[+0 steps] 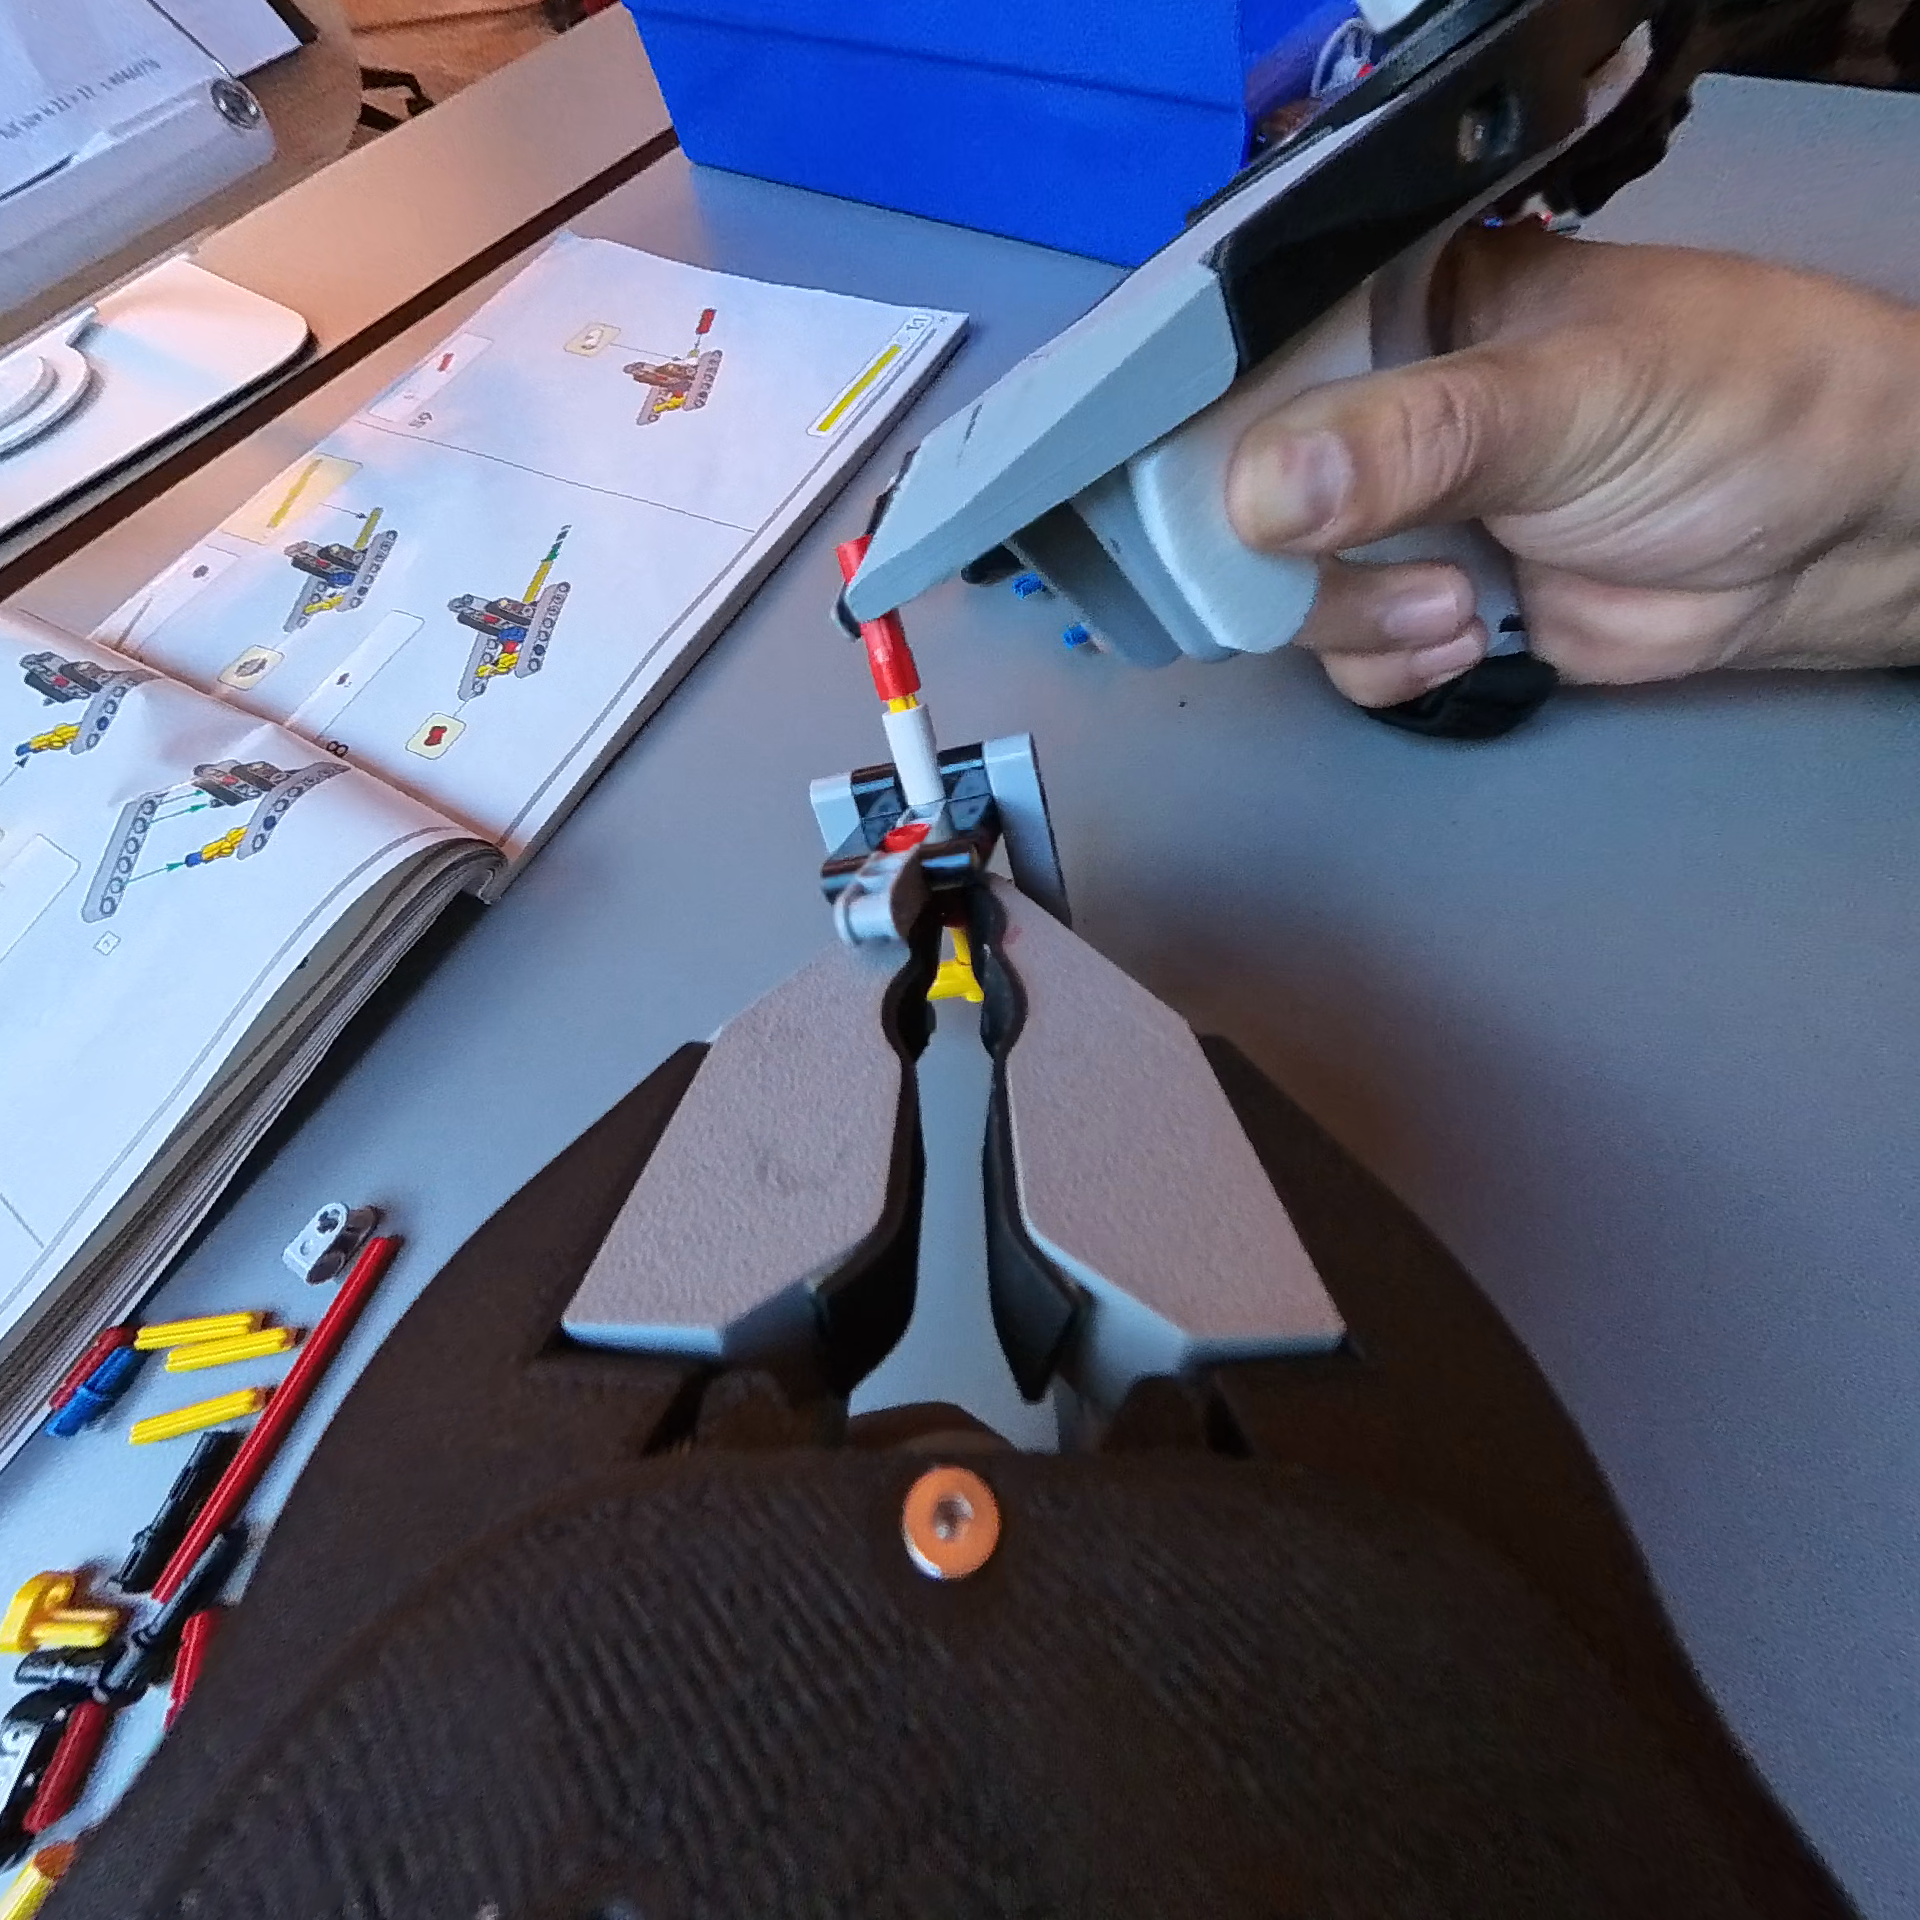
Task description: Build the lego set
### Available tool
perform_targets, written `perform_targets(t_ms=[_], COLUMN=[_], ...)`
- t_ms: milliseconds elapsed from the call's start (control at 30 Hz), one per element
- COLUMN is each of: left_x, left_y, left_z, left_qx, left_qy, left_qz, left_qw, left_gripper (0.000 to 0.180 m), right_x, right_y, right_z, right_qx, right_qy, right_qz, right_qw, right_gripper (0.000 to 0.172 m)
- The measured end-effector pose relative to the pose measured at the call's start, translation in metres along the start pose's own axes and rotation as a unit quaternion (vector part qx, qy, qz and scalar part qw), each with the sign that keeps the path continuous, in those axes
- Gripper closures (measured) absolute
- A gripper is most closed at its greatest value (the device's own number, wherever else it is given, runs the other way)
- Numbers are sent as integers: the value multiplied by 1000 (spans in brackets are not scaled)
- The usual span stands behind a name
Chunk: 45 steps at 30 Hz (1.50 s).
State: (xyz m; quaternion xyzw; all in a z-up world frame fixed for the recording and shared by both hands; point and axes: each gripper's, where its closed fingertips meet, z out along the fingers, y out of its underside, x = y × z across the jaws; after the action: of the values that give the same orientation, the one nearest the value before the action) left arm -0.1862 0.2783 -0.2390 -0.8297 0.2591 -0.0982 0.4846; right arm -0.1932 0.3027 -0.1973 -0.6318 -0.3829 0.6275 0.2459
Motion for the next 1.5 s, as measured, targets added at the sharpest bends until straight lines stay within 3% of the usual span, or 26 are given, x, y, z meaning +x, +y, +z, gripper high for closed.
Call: perform_targets(t_ms=[200, 300, 367, 533, 633, 867, 933, 1233, 1333, 1500], left_x=[2, 10, 21, 35, 46, 62, 63, 68, 70, 71], left_y=[-6, -2, -1, 20, 23, 23, 24, 26, 26, 24], left_z=[-3, -3, -6, -1, -3, 0, 3, 8, 11, 14], left_qx=[26, 14, 19, -41, -51, -81, -90, -119, -129, -137], left_qy=[11, 41, 60, 93, 136, 179, 184, 217, 225, 230], left_qz=[24, 63, 118, 170, 166, 179, 183, 202, 211, 221], left_qw=[999, 997, 991, 980, 975, 964, 962, 947, 942, 938], left_gripper=[179, 178, 178, 178, 178, 178, 178, 178, 178, 178], right_x=[-5, -8, -21, -29, -23, -24, -23, -6, -5, -3], right_y=[-5, -8, -7, 39, 56, 70, 75, 94, 93, 97], right_z=[-7, -14, -23, -48, -59, -69, -70, -77, -79, -80], right_qx=[-8, -32, -58, -186, -216, -237, -253, -301, -301, -312], right_qy=[-32, -26, -55, -72, -52, -35, -36, -25, -23, -25], right_qz=[-3, -61, -120, -250, -289, -326, -335, -352, -349, -346], right_qw=[999, 997, 990, 947, 931, 914, 907, 886, 887, 884], right_gripper=[170, 152, 154, 154, 151, 150, 159, 167, 159, 167])
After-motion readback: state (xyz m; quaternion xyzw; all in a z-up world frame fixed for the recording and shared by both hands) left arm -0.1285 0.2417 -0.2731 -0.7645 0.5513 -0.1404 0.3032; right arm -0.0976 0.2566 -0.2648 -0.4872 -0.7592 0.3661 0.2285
